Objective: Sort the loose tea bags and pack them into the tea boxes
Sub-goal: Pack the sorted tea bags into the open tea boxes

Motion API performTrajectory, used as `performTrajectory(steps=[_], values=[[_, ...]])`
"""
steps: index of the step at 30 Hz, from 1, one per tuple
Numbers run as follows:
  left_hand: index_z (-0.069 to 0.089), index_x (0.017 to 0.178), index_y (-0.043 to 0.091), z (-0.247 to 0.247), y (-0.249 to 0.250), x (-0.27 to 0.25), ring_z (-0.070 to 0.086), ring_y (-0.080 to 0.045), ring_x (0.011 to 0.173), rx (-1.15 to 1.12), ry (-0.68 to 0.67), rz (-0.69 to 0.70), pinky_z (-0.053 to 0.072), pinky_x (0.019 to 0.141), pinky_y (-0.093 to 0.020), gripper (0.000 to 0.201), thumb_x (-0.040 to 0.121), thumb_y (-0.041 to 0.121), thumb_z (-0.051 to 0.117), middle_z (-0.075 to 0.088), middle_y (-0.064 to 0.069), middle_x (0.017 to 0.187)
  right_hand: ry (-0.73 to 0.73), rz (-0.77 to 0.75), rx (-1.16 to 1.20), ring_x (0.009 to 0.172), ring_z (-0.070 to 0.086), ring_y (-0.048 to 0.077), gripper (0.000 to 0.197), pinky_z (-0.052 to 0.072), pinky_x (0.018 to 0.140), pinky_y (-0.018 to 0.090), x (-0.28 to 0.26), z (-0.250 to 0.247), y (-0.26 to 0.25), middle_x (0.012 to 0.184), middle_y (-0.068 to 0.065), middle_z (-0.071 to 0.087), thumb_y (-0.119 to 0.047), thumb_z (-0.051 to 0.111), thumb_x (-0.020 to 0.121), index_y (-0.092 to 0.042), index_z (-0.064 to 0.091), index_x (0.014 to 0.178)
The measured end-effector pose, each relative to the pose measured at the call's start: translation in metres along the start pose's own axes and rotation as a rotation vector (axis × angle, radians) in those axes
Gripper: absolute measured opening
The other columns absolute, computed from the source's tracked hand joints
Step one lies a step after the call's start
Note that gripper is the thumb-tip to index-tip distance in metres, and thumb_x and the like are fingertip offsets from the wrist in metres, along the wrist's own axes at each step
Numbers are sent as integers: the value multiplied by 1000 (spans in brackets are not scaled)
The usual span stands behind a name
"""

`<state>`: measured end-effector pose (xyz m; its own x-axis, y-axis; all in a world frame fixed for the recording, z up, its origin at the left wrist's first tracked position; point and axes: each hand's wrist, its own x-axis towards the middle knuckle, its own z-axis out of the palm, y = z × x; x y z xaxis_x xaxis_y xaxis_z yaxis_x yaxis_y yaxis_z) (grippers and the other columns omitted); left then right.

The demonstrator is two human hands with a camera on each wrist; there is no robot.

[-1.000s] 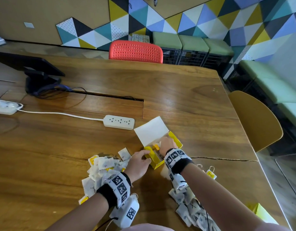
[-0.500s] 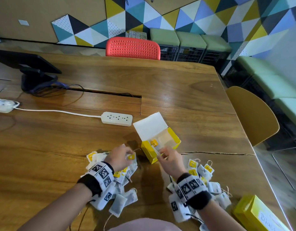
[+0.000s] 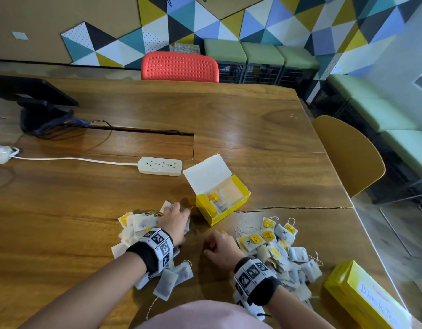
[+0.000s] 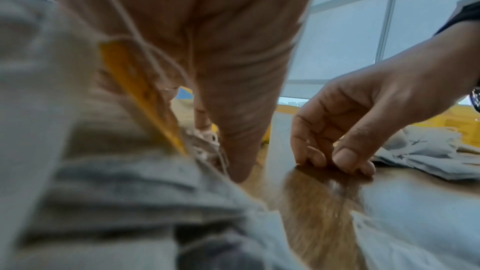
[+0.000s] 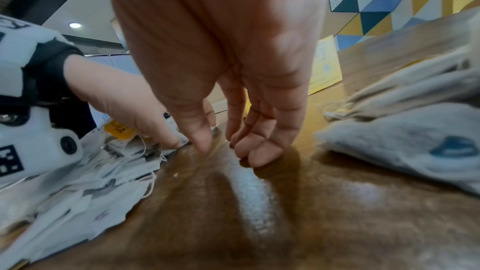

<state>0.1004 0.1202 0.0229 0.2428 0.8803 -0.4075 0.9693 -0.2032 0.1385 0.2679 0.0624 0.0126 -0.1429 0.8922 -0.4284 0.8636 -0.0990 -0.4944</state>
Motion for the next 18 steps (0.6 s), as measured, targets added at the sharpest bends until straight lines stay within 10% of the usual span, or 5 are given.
performTrajectory(steps=[8,11,18], values=[[55,98,21,2,-10,5,50,-30,110,-224,69,-60,48,89,-40,18,88,6,54,46,-11,119,-34,-6,-6,101,58,21,30,48,88,29,1,-3,0,113,6,57,-25,63,86,-16,59,114],[60,83,22,-12,-17,3,58,-21,91,-453,55,-61,43,68,-22,16,89,9,54,59,0,91,-53,-19,33,102,58,21,26,48,88,29,2,-10,-3,112,5,62,-26,62,89,-15,61,112],[71,93,15,-40,-28,-23,53,-6,64,-901,-42,18,40,53,-11,17,88,5,58,64,3,77,-75,-110,330,96,66,17,31,54,88,36,4,-27,-29,111,-2,66,-24,65,88,-19,59,118]])
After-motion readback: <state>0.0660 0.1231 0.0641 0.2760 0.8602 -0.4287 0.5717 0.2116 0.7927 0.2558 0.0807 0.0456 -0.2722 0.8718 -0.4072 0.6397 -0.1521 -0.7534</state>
